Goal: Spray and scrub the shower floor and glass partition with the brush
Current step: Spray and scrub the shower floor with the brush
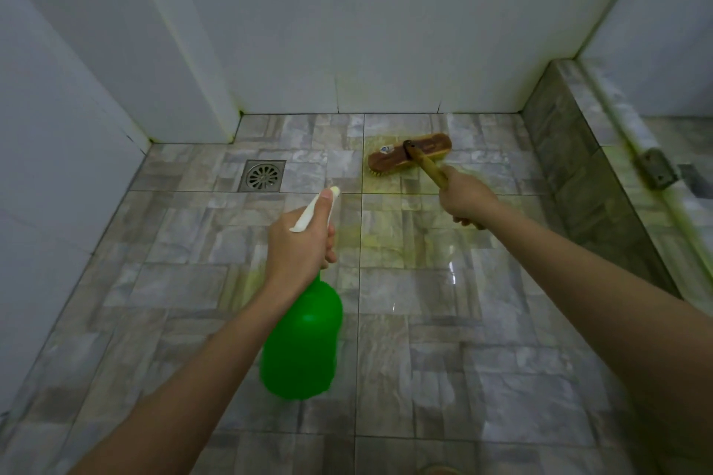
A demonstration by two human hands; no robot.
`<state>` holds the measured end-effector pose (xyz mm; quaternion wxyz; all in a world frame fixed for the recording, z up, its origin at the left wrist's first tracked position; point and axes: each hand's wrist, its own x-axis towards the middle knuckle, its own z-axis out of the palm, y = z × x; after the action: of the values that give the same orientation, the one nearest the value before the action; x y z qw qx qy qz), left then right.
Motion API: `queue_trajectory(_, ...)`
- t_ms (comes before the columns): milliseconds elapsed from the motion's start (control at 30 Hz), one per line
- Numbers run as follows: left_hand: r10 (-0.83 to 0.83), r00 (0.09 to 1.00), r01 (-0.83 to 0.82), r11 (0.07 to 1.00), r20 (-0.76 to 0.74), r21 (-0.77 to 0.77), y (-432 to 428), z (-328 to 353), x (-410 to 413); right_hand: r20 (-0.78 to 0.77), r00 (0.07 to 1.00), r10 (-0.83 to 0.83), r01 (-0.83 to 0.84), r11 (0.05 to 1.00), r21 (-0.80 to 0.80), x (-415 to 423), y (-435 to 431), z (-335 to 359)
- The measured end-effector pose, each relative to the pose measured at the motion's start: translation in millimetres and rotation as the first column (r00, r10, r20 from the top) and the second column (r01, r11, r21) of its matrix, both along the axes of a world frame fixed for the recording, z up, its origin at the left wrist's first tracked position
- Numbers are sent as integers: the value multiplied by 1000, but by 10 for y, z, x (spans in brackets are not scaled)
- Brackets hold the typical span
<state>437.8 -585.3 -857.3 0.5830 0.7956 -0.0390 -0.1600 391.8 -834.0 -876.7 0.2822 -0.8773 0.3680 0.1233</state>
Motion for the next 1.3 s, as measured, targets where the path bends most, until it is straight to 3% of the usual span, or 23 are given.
queue_trajectory(200, -28, 995, 42, 987, -96, 153, -7, -111, 10, -211, 960, 185, -211, 971, -108, 80, 45, 297)
queue_trajectory(300, -25, 994, 45, 982, -109, 181, 14, -155, 23, -222, 938, 267, -313, 928, -204, 136, 54, 268)
queue_trajectory(433, -113, 984, 145, 957, -137, 252, 51, -227, 23, -202, 942, 267, -310, 923, -227, 170, -90, 288)
queue_trajectory(600, -101, 986, 134, 955, -134, 266, 55, -276, 51, -364, 900, 241, -333, 918, -215, 193, -20, 623)
queue_trajectory(833, -67, 991, 92, 969, -115, 231, 54, -267, 72, -217, 958, 187, -229, 956, -185, 281, -192, 455)
queue_trajectory(1000, -57, 992, 80, 973, -111, 216, 47, -237, 91, -175, 957, 230, -261, 948, -181, 277, -40, 404)
queue_trajectory(1300, -48, 992, 69, 981, -119, 180, 70, -170, 95, -207, 952, 225, -264, 946, -186, 319, -120, 402)
